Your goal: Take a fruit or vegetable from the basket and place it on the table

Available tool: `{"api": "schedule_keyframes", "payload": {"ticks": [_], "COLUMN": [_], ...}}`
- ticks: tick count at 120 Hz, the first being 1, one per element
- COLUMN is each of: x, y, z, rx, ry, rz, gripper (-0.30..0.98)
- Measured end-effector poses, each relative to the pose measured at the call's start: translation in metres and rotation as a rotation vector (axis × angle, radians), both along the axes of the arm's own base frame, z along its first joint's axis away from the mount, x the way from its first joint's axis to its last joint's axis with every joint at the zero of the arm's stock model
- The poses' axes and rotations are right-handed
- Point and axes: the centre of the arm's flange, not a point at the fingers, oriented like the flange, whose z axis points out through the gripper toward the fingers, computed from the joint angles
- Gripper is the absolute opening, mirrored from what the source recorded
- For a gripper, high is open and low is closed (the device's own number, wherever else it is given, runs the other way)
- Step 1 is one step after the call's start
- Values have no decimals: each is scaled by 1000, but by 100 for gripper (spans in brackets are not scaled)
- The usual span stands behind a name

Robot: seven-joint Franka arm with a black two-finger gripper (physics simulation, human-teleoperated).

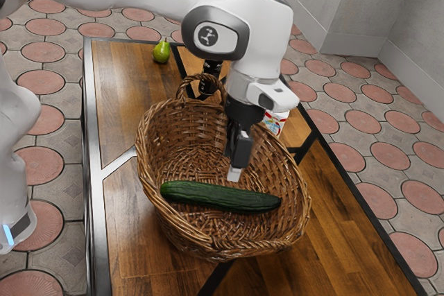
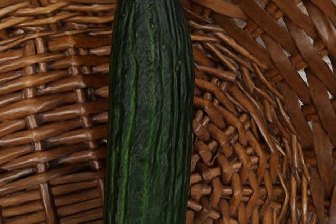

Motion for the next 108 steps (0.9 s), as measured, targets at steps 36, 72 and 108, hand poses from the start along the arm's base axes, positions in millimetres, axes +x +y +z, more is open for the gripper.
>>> {"api": "schedule_keyframes", "payload": {"ticks": [36, 72, 108], "x": [17, 30, 37], "y": [14, 4, 13], "z": [-42, -85, -103], "rx": [-10, -23, -54], "ry": [1, -5, -27], "rz": [-86, -160, -155], "gripper": [69, 69, 85]}}
